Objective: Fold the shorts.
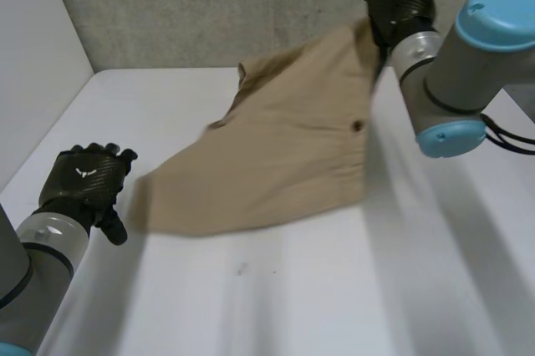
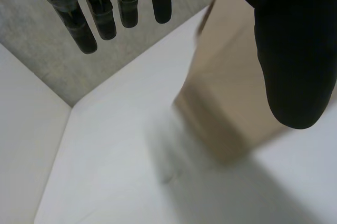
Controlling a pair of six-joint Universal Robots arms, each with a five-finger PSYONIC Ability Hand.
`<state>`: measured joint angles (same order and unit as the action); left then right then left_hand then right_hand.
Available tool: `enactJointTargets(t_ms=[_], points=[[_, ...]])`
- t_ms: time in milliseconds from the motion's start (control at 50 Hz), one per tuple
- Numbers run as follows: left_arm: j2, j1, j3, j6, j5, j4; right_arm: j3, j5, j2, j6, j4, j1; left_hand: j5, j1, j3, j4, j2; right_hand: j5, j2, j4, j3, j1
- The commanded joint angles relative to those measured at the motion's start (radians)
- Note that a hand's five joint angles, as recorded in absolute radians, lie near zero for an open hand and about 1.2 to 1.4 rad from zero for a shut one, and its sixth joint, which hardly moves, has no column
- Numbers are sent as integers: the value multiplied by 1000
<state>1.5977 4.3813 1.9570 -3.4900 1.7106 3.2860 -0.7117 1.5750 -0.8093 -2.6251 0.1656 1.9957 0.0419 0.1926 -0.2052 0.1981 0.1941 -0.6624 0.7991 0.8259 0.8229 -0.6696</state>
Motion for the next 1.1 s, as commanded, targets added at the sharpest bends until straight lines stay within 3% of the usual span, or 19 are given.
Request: enactJointTargets(t_ms=[20,260,320,360,500,700,1100], points=[[-50,-40,17,2,0,0,0,13,47,85,-169,-12,-38,-14,27,-20,-16,662,-625,-651,-648,495],[-36,-52,3,-1,-3,3,-502,-27,-289,-45,-158,-20,-24,0,12,-5,-1,662,-625,-651,-648,495],[-32,-68,2,-1,-8,9,-534,-33,-303,-46,-160,-23,-21,3,9,-2,2,662,-625,-651,-648,495],[-24,-85,-3,-1,-14,12,-684,-67,-369,-46,-161,-29,-15,9,3,4,8,662,-625,-651,-648,495],[166,-140,-102,-14,-75,18,-885,-124,-442,-61,-161,-26,0,24,-11,18,22,386,-348,-375,-372,219],[372,-131,-263,-86,-91,20,-963,-171,-413,-99,-146,-31,23,47,-35,42,46,320,-283,-309,-306,153],[587,-131,-481,-107,-91,18,-815,-179,-176,-98,-40,-69,117,141,-129,136,140,320,-282,-309,-306,153]])
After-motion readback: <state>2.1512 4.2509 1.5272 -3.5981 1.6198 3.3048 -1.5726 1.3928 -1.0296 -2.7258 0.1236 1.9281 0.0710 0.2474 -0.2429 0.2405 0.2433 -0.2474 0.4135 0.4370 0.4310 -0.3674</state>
